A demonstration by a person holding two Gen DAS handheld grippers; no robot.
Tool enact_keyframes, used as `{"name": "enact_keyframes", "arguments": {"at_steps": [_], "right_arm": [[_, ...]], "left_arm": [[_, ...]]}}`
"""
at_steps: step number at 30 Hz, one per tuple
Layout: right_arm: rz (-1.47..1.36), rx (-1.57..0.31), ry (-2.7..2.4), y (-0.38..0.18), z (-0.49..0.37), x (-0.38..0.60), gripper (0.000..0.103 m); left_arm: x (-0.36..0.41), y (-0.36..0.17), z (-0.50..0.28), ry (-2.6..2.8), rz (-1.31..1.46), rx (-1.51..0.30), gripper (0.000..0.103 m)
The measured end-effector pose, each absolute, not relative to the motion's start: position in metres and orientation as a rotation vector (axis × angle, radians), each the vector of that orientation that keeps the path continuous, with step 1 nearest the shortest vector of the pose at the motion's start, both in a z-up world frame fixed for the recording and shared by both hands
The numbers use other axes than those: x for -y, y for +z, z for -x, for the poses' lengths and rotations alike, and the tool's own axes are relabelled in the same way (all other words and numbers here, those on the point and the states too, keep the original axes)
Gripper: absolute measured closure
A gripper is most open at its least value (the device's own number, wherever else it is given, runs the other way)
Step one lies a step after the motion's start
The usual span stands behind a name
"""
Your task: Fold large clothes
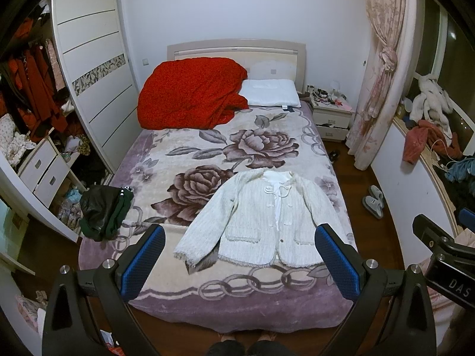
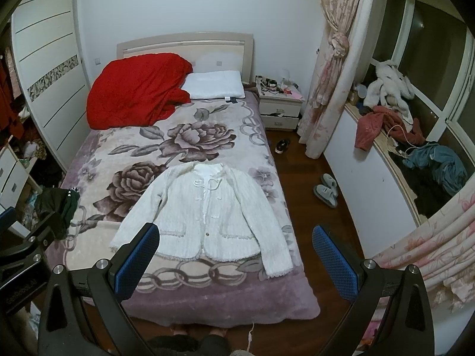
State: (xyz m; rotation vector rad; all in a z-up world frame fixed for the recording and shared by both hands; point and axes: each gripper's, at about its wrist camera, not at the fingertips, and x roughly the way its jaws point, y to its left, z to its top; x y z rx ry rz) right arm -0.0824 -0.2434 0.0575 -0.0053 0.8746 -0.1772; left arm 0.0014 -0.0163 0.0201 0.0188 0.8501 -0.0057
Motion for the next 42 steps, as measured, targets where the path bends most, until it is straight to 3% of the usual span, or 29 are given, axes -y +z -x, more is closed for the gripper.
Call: {"name": "enact_keyframes", "arguments": {"at_steps": [33, 38, 42], "right_arm": [[0.004, -0.865, -0.179, 0.064, 0.077, 0.239, 0.0], [-0.086, -0.905, -0.174, 0.048, 0.036, 0.241, 0.0], [-0.22, -1.003, -0.232, -0.022, -0.012, 0.282, 0.0]], "left_arm": [[0.026, 0.027, -0.029, -0.018, -0.016, -0.853, 0.0], [0.022, -0.01, -0.079, 0.025, -0.095, -0.804, 0.0], [0.024, -0.076, -0.125, 0.06, -0.163, -0.813, 0.0]]}}
